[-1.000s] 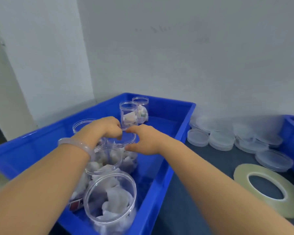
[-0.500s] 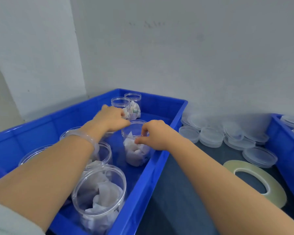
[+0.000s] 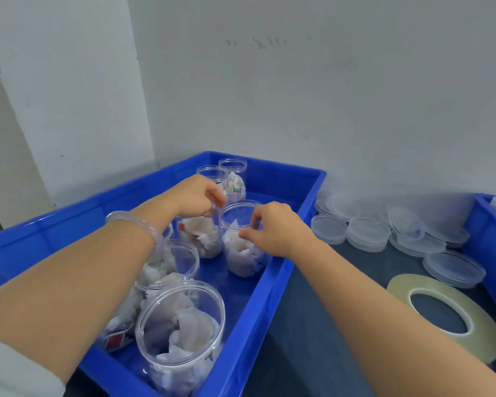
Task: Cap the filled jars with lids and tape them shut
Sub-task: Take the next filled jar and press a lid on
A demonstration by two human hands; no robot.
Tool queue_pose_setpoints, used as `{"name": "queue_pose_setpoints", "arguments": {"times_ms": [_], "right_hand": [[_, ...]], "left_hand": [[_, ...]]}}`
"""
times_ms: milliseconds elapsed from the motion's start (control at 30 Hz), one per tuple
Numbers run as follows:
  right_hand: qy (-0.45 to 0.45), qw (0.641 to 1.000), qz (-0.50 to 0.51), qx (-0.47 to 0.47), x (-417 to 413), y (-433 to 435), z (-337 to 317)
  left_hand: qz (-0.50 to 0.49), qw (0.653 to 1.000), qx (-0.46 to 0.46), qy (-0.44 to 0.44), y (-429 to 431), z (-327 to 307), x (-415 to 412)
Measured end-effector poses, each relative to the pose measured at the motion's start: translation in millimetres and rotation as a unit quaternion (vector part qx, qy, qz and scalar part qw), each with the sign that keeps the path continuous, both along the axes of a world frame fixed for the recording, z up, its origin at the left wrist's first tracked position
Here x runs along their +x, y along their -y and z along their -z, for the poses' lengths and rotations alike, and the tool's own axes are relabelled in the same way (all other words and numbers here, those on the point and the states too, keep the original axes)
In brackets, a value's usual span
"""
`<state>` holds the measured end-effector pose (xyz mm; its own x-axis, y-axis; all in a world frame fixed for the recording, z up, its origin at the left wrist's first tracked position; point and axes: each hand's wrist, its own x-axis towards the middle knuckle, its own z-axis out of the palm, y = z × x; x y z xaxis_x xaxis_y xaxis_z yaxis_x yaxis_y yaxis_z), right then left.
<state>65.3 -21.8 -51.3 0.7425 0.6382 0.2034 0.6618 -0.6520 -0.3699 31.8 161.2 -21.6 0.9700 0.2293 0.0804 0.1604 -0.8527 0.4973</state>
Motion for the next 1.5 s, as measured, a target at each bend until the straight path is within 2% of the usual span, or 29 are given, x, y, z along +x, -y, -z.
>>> {"name": "queue_pose_setpoints", "arguments": {"times_ms": [167,233,300,433,500,600,733,800,867,967,1033,1100,1167,1200,1267,1333,1433,1500], "right_hand": [[0.053,0.992,0.040,0.106,3.6,14.2,-0.1],[0.065,0.983,0.045,0.163,6.1,24.4,-7.6],[0.069,0.967,0.056,0.238,5.3,35.1,-21.9],[0.083,0.917,0.063,0.384,-1.2,71.1,-64.3],[0.088,0.904,0.052,0.416,-6.6,96.3,-80.0],[0.072,0.915,0.064,0.393,-11.0,130.6,-75.9],[0.009,0.934,0.086,0.346,-16.0,168.2,-17.7],[-0.078,0.919,0.090,0.375,-17.5,188.6,15.0],[-0.118,0.900,0.157,0.390,-12.5,207.6,43.2],[-0.064,0.894,0.306,0.320,2.8,234.1,77.1],[-0.032,0.881,0.362,0.304,18.7,242.6,85.9],[-0.017,0.888,0.393,0.240,42.4,247.1,87.9],[-0.043,0.903,0.413,0.107,65.4,248.9,90.0],[-0.072,0.900,0.424,0.064,73.1,249.8,92.1],[-0.109,0.883,0.452,0.055,81.0,251.7,96.0],[-0.061,0.879,0.471,0.048,80.9,252.3,96.4],[0.057,0.879,0.470,0.059,76.6,251.4,89.6],[0.118,0.867,0.435,0.212,68.3,246.0,78.2]], "left_hand": [[0.059,0.996,-0.063,-0.035,21.3,-12.2,5.7],[0.074,0.995,-0.074,-0.001,32.0,-27.6,9.2],[0.076,0.987,-0.120,0.070,49.5,-50.1,14.3],[0.075,0.934,-0.296,0.182,99.6,-94.2,22.6],[0.088,0.901,-0.365,0.217,128.8,-98.0,26.7],[0.089,0.851,-0.463,0.231,179.6,-63.1,38.0],[-0.011,0.829,-0.497,0.257,232.5,18.6,35.7],[-0.026,0.831,-0.493,0.257,241.4,53.7,36.0],[-0.021,0.829,-0.496,0.256,239.4,80.8,40.1],[-0.035,0.807,-0.536,0.246,235.0,103.4,46.6],[-0.034,0.799,-0.547,0.249,234.6,111.0,50.3],[-0.026,0.798,-0.546,0.254,235.5,113.9,53.0],[-0.025,0.796,-0.547,0.259,235.8,115.4,53.4],[-0.024,0.796,-0.546,0.260,235.9,116.0,52.9],[-0.022,0.795,-0.548,0.261,235.3,117.4,53.3],[-0.019,0.792,-0.551,0.261,235.1,118.4,53.7],[-0.003,0.794,-0.546,0.267,235.5,119.9,52.4],[0.013,0.795,-0.540,0.278,234.6,124.6,51.0]]}}
